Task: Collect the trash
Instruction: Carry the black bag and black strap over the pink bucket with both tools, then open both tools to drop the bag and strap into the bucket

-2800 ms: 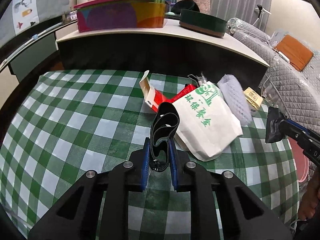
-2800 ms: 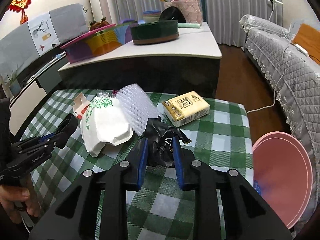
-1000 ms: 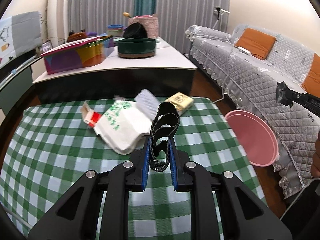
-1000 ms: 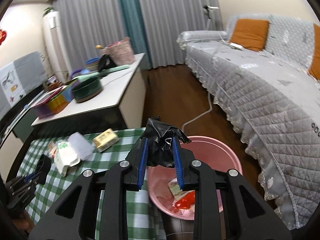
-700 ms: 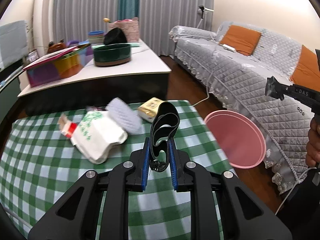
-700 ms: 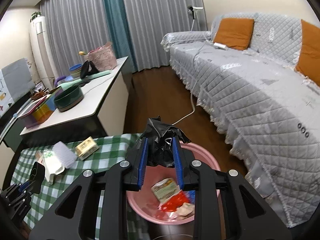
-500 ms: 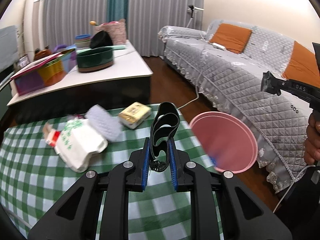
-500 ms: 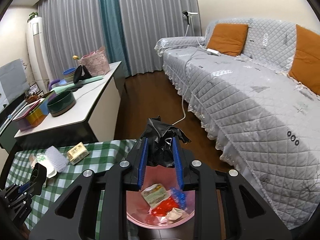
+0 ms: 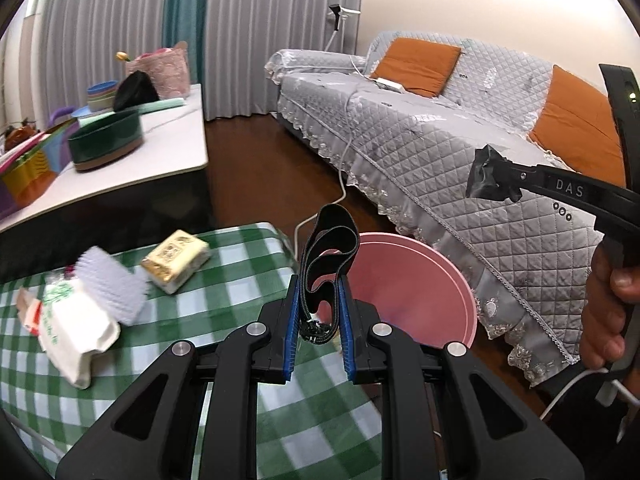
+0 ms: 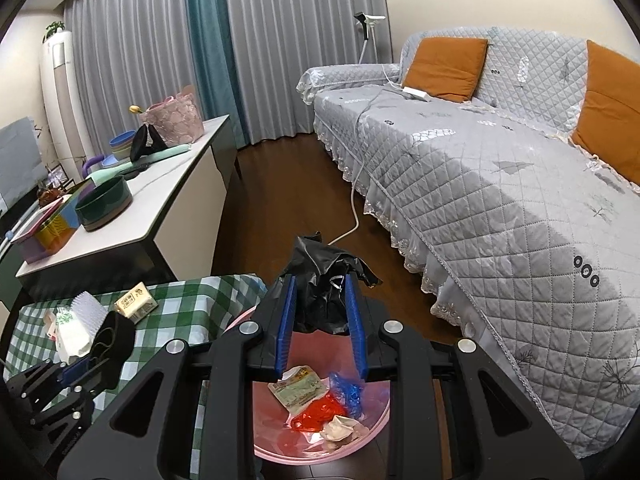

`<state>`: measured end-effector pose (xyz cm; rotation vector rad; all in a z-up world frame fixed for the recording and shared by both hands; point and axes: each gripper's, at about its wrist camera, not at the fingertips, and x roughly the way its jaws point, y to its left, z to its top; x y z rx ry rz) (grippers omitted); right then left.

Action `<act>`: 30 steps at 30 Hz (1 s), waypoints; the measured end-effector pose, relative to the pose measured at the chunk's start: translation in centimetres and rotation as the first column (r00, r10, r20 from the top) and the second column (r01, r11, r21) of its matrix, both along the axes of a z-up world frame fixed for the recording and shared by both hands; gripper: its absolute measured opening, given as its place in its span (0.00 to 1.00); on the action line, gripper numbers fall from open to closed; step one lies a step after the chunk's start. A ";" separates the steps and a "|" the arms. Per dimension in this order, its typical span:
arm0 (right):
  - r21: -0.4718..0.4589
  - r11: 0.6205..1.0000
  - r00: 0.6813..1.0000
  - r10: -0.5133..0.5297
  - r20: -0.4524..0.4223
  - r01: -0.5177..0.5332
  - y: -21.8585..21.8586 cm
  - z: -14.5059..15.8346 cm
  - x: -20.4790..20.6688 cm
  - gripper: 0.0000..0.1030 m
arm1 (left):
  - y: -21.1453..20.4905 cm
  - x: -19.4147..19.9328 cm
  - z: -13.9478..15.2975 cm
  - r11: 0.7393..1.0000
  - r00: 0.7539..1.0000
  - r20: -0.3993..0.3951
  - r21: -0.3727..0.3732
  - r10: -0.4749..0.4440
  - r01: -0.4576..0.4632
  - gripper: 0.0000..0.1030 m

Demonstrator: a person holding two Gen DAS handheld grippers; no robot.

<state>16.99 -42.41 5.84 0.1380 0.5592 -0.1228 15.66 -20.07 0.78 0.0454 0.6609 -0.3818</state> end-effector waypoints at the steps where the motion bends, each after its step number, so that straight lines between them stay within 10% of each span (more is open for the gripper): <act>1: -0.002 1.000 1.000 -0.002 -0.001 0.002 0.0 -0.1 0.1 0.25 | -0.4 0.3 -0.2 1.000 1.000 -0.006 -0.003 -0.003 0.003 0.17; 30: 0.000 1.000 0.999 -0.027 -0.040 0.027 -1.5 -2.2 1.7 0.25 | -5.5 3.6 -3.6 0.998 0.994 -0.093 0.001 -0.056 0.056 0.17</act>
